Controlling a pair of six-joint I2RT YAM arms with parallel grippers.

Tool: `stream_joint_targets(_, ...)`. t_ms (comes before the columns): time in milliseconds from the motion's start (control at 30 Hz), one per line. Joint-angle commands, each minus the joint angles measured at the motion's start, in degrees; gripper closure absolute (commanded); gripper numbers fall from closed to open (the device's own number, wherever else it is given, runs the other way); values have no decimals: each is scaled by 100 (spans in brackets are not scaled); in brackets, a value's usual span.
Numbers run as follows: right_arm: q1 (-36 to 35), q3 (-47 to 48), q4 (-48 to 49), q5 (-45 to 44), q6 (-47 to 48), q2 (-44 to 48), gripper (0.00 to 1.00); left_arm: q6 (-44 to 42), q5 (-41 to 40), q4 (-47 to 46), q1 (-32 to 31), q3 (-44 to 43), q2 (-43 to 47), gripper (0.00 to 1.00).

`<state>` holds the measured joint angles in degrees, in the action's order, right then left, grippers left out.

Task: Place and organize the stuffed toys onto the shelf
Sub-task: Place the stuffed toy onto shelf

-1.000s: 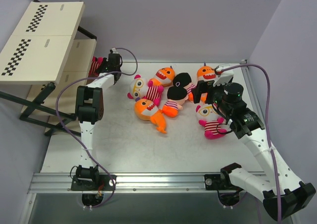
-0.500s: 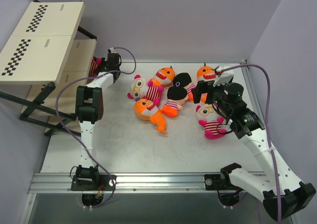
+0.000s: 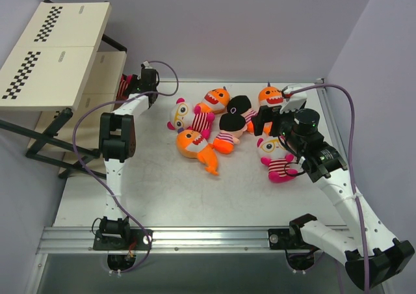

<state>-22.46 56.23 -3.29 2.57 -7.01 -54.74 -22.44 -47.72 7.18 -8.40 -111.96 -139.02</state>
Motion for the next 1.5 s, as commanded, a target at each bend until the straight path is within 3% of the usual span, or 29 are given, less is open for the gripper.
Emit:
stream_joint_targets(0, 40, -15, 100, -37, 59, 130, 1, 187, 62, 11, 67, -353, -29, 66)
stream_joint_targets(133, 31, -33, 92, -28, 50, 130, 0, 196, 70, 11, 76, -405, -37, 65)
stream_joint_targets(433, 31, -68, 118, -11, 50, 122, 1, 248, 105, 20, 67, -405, 24, 48)
stream_joint_targets(1233, 31, -138, 56, -28, 50, 367, 1, 301, 387, 3, -12, -107, 384, 21)
stream_joint_targets(1467, 31, -147, 56, -2, 41, 394, 1, 354, 475, -58, -47, 104, 560, 18)
